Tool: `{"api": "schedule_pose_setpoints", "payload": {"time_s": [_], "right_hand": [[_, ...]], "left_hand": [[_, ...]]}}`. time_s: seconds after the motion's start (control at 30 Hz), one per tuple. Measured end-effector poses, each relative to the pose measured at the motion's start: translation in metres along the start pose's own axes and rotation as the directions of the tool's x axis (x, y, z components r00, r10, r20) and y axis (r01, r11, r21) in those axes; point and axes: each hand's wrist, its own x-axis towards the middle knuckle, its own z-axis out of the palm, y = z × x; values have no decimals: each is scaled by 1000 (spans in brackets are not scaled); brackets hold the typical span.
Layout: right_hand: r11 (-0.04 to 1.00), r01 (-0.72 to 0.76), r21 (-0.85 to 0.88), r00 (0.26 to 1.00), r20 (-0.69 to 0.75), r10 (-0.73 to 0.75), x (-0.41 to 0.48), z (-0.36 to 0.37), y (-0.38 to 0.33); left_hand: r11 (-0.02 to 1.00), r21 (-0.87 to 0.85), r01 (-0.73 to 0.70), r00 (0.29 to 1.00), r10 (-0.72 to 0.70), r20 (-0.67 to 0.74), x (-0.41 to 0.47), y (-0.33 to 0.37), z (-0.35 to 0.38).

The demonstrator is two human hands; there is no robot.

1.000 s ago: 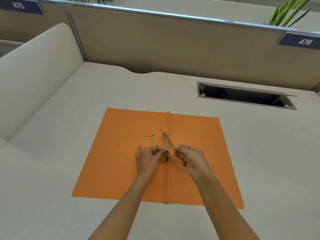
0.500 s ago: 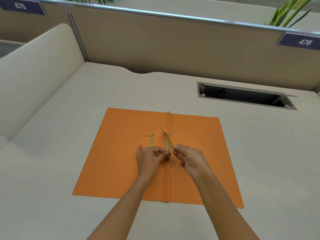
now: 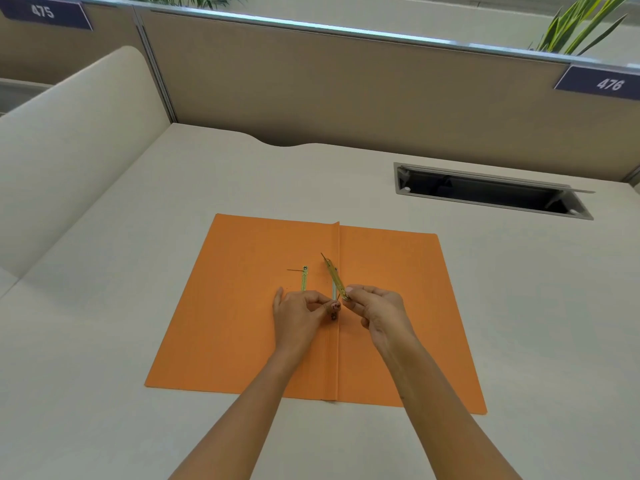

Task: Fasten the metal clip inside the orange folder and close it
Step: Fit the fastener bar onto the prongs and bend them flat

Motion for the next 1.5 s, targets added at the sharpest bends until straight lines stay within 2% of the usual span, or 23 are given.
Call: {"api": "schedule_pose_setpoints", "payload": {"time_s": [0.43, 0.57, 0.73, 0.93, 1.03, 1.23, 1.5], "right_hand": [[1000, 0, 2, 999, -34, 0, -6, 4, 2], [996, 34, -81, 996, -80, -40, -7, 7, 7], [957, 106, -269, 974, -166, -154, -7, 16, 20], [887, 167, -430, 948, -177, -264, -9, 20, 32], [865, 205, -458, 932, -177, -315, -11, 21, 37], [825, 224, -519, 925, -154, -348, -10, 20, 40], [841, 256, -476, 910, -175, -376, 2, 9, 35]], "left_hand": [[1000, 2, -1, 1000, 1, -2, 0, 0, -1], [1000, -24, 9, 1000, -9, 9, -1, 1, -3], [997, -74, -11, 1000, 10, -10, -4, 1, -6], [999, -35, -20, 998, 18, -58, -1, -8, -11], [1000, -23, -9, 999, 8, -52, 5, -7, -14], [994, 77, -73, 997, 74, -7, 18, -7, -17], [947, 249, -201, 969, 154, 193, 34, -14, -16]]}}
